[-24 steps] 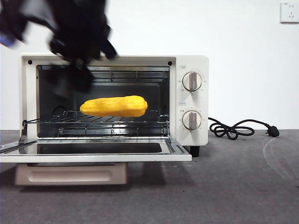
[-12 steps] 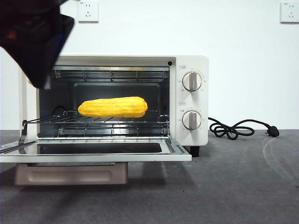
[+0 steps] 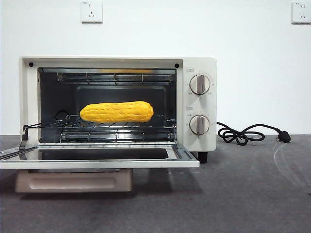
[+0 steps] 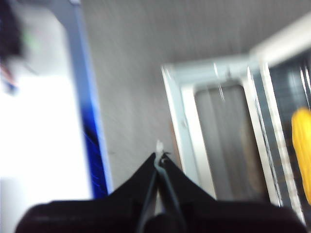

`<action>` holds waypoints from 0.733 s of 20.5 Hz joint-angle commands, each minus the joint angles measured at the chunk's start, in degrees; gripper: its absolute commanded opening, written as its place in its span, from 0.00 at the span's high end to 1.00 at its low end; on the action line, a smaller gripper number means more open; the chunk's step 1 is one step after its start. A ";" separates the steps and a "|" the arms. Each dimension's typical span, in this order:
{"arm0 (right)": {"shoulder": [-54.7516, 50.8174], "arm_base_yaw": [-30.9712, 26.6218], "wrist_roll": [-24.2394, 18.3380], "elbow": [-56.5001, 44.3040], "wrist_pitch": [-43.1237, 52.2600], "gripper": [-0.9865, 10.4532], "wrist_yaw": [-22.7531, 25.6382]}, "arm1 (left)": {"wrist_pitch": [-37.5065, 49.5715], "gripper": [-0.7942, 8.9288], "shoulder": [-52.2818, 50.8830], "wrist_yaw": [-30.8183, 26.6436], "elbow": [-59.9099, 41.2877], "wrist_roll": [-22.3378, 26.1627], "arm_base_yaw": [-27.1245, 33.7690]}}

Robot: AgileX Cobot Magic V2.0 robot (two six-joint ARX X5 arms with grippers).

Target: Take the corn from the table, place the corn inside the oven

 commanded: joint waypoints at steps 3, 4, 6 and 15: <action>-0.90 -3.34 -1.49 6.84 -5.03 0.92 -9.97 | -0.57 0.93 -0.17 -0.11 -0.26 -0.79 -14.62; -1.11 -4.37 -1.44 8.44 -6.62 0.92 -11.21 | -1.38 0.93 -0.26 -0.15 -0.26 -1.38 -17.40; -1.25 -6.14 -1.40 11.19 -9.14 0.92 -11.93 | -1.84 0.93 -0.68 1.62 -0.42 -1.51 -16.85; -1.49 -15.15 -1.33 21.94 -13.81 0.92 -15.50 | 0.44 0.93 -0.37 19.56 -0.39 3.30 -17.11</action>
